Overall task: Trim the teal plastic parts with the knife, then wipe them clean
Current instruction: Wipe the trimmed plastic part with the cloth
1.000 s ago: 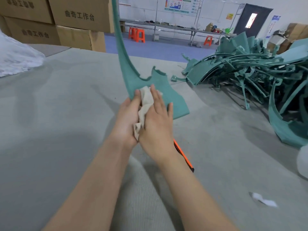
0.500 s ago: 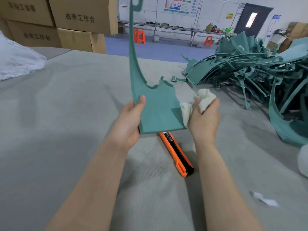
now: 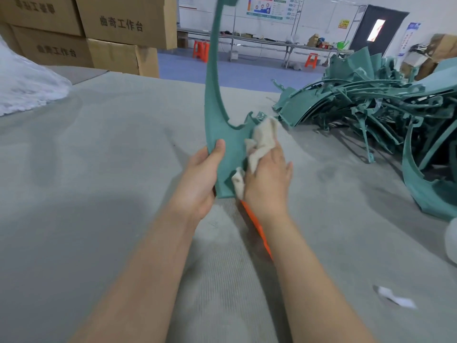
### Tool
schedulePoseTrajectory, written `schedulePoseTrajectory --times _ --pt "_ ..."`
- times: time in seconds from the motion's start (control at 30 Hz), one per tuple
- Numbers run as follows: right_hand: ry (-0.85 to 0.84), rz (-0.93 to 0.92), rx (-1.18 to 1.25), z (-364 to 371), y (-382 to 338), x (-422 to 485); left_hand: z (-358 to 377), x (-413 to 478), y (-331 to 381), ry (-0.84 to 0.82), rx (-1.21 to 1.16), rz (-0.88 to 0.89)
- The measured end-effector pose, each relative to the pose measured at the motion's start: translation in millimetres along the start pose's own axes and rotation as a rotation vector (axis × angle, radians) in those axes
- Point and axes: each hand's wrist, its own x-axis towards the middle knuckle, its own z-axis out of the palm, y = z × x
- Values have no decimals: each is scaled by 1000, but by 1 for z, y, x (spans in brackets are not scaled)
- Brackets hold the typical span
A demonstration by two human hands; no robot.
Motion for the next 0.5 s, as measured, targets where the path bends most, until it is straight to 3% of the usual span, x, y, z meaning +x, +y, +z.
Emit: schedulePoseTrajectory --times 0.1,0.17,0.23,0.33,0.4,0.5 --pt "59 164 167 -9 7 3 5 -1 -3 -33 55 -6" --pt "53 -18 42 -4 -7 -7 7 1 -2 12 46 41" --pt "55 -248 83 9 -28 -20 3 3 2 93 62 101" --pt "57 -332 163 11 -41 -25 -3 4 6 110 6 85" --pt "68 -258 99 8 -26 -14 -5 3 5 68 -22 53" --pt "5 59 91 1 11 3 -4 0 2 15 63 11"
